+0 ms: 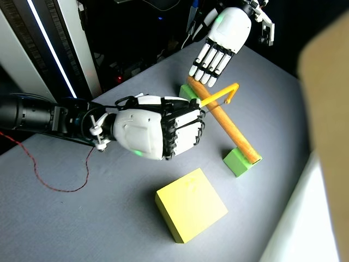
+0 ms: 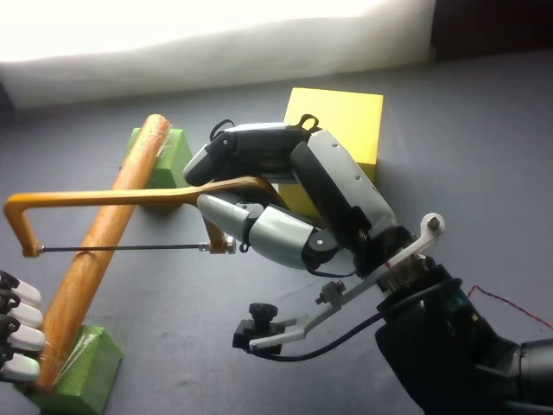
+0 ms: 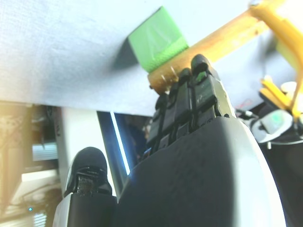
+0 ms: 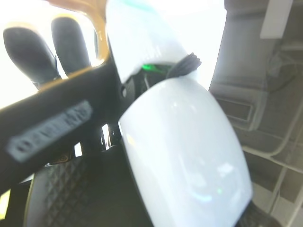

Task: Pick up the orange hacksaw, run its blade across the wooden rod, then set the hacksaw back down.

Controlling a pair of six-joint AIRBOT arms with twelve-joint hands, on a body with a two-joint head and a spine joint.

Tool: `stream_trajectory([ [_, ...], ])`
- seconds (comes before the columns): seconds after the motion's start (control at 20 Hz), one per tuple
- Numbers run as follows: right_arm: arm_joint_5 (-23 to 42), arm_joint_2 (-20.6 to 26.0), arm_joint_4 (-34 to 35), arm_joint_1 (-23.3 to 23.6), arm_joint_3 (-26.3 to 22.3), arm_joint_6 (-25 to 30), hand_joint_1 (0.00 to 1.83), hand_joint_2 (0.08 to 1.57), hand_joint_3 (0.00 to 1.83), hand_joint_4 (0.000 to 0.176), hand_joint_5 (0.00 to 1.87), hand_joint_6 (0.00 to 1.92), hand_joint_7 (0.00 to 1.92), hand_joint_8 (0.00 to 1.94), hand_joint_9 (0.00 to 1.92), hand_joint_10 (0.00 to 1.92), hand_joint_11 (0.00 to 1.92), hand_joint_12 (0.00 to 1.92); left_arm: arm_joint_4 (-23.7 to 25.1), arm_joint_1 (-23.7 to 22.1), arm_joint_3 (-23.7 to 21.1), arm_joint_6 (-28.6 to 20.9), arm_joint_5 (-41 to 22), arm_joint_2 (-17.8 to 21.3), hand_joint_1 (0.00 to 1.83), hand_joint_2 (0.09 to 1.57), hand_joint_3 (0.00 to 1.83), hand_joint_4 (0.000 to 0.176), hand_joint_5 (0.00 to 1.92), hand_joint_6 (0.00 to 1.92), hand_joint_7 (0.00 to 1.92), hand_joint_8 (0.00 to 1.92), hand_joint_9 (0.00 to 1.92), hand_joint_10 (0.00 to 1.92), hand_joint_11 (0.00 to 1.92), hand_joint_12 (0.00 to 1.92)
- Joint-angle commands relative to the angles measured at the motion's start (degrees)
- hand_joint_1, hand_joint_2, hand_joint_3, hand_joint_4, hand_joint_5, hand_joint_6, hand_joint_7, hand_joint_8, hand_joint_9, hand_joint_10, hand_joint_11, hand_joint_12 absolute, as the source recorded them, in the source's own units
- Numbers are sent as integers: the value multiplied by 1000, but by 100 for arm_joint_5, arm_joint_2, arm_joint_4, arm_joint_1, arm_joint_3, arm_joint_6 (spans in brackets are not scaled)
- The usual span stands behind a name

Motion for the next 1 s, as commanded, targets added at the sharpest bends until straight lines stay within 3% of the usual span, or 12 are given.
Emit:
stream_trajectory([
  [0.0, 610, -9, -139, 80, 31, 27, 1345, 1152, 5, 0, 897, 860, 868, 1260, 873, 1376, 919, 1407, -250, -16, 30, 0, -113, -5, 19, 1242, 0, 0, 58, 5, 75, 3, 57, 5, 0, 160],
  [0.05, 621, -45, -86, 87, 73, 18, 1360, 1167, 1, 0, 860, 905, 836, 1276, 854, 1427, 929, 1412, -250, -16, 31, 0, -113, -5, 10, 1243, 0, 0, 59, 3, 72, 1, 56, 3, 0, 189],
  [0.15, 644, -165, -80, 118, 253, 18, 1260, 1125, 0, 0, 976, 813, 976, 1221, 967, 1175, 967, 1362, -250, -15, 36, 0, -113, -5, 0, 1250, 1, 0, 24, 1, 29, 1, 14, 1, 0, 124],
  [0.25, 570, -310, -35, 169, 409, 12, 1256, 1126, 0, 0, 981, 806, 971, 1235, 959, 1169, 938, 1391, -250, -15, 35, 0, -113, -5, 0, 1252, 1, 0, 25, 1, 35, 3, 14, 2, 0, 98],
  [0.3, 548, -379, -34, 189, 474, 0, 1256, 1126, 0, 0, 981, 806, 971, 1235, 959, 1169, 938, 1391, -250, -16, 35, 0, -113, -5, 0, 1252, 1, 0, 25, 1, 35, 3, 14, 2, 0, 98],
  [0.35, 545, -423, -32, 204, 509, -15, 1346, 1147, 0, 0, 922, 843, 880, 1229, 889, 1353, 924, 1393, -250, -16, 35, 0, -112, -6, 0, 1260, 2, 0, 33, 2, 45, 3, 23, 3, 0, 119],
  [0.4, 535, -465, -22, 218, 536, -27, 1346, 1147, 0, 0, 922, 843, 880, 1229, 889, 1353, 924, 1393, -250, -15, 35, 0, -112, -6, 0, 1260, 2, 0, 33, 2, 45, 3, 23, 3, 0, 119],
  [0.5, 455, -579, -17, 249, 609, -45, 1253, 1121, 0, 0, 995, 800, 975, 1218, 974, 1168, 948, 1391, -250, -15, 30, 0, -90, -6, 0, 1254, 0, 0, 38, 2, 46, 1, 30, 2, 0, 165],
  [0.55, 425, -640, -13, 269, 658, -45, 1275, 1137, 0, 0, 942, 851, 958, 1236, 937, 1262, 933, 1427, -250, -15, 30, 0, -88, -6, 7, 1261, 0, 0, 28, 1, 36, 0, 24, 0, 0, 91],
  [0.6, 415, -690, -13, 287, 705, -45, 1258, 1134, 0, 0, 943, 862, 970, 1236, 950, 1216, 933, 1427, -250, -15, 30, 0, -88, -6, 7, 1247, 1, 0, 52, 0, 67, 1, 56, 0, 0, 167],
  [0.9, 189, -1027, 4, 476, 1171, 119, 1250, 1135, 1, 0, 937, 884, 972, 1232, 968, 1175, 923, 1417, -251, -18, 29, 0, -76, -16, 0, 1254, 0, 0, 32, 0, 56, 0, 39, 3, 0, 75],
  [0.95, 97, -1078, 4, 522, 1226, 132, 1342, 1157, 5, 0, 871, 899, 861, 1262, 886, 1372, 923, 1425, -251, -18, 28, 0, -76, -17, 0, 1248, 0, 0, 35, 0, 61, 0, 49, 1, 0, 113],
])
